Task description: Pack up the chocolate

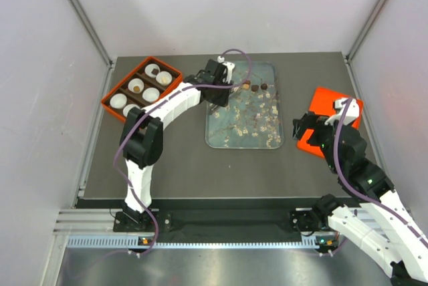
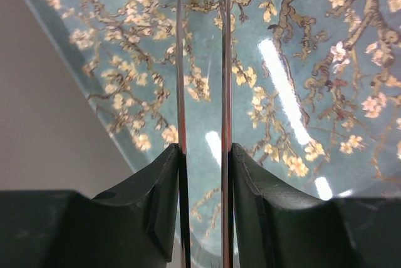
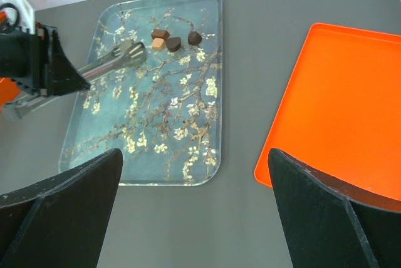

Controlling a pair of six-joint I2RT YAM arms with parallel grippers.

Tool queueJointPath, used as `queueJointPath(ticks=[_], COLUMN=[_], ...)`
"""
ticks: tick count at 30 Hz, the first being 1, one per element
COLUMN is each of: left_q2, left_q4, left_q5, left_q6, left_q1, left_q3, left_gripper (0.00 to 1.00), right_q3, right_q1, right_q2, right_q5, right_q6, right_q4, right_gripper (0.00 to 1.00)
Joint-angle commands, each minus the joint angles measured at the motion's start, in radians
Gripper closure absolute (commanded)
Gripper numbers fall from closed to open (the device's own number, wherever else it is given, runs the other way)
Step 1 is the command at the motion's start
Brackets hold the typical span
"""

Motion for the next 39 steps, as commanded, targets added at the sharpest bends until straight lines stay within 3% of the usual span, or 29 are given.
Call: queueJointPath(ticks=[1,14,24,39], left_q2=[-0.141,-0.319,-0.467,-0.506], left_q4=[-0.022,-0.189,-0.226,-0.259], left_q5=[-0.030,-0.136,-0.195,-0.265], left_q6=[-0.051,-0.165,-0.194,-0.260], left_q1=[0.007,0.160,0.381,0.476], left_q3=[0.007,0.004,-0.140,-0.250], left_gripper=[0.67,0.66,0.67,0.66], right_q3=[-0.004,0.005,-0.007,-0.015], right_q1=[0.013,0.013,0.013,0.013], right_q2=[-0.015,-0.020,0.025,0.014], right_q5=[0.003,-0.031,-0.069,-0.077], right_q6=[0.004,0.037,0.055,0.050], right_q4=[0.030,0.009,0.043,0.047], right_gripper=[0.00,0.00,0.00,0.00])
